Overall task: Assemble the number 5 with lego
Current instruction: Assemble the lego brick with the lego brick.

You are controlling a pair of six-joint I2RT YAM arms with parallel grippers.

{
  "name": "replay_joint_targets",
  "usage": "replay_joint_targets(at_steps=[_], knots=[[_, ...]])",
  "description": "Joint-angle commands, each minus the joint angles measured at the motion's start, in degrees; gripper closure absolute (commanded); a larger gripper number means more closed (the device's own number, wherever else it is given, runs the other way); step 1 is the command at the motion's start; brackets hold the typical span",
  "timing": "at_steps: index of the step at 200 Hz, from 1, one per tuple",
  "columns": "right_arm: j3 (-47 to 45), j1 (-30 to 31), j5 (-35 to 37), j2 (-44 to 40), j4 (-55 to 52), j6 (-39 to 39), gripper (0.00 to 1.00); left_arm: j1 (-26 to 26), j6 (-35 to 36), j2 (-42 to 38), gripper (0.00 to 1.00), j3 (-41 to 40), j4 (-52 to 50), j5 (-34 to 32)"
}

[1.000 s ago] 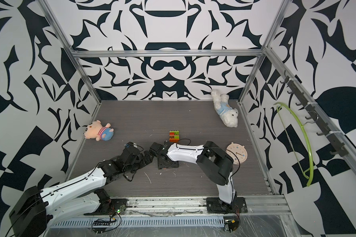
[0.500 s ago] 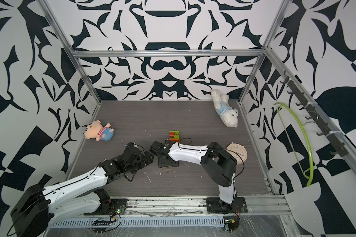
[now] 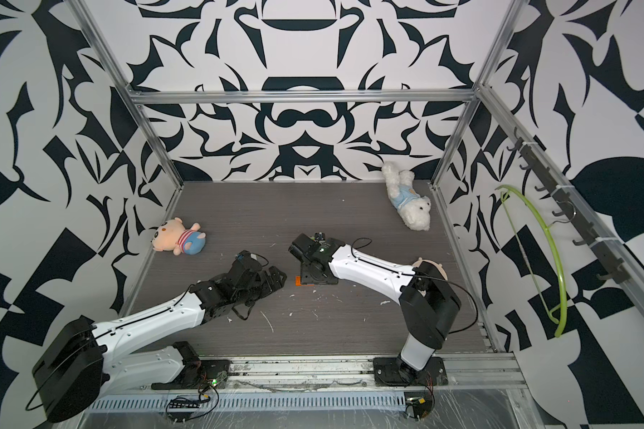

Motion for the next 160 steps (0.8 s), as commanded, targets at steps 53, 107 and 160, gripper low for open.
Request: replay_joint_targets(at_steps=[53,107,160], knots=[[5.55,-1.24,-2.11,1.96,-1.54,-3.64,0.34,0.60,3.54,3.51,0.01,3.44,4.76,-2.71],[7.59,-1.22,-3.35,5.18,-1.32,-4.12,0.36,0.89,4.83,2.69,0.01,1.82,7.69,-6.68],[9.60,-1.10,-4.15,8.44,-1.41,-4.30,0.36,5.41,0.21,1.08,0.01,-1.94,9.42,-1.35]])
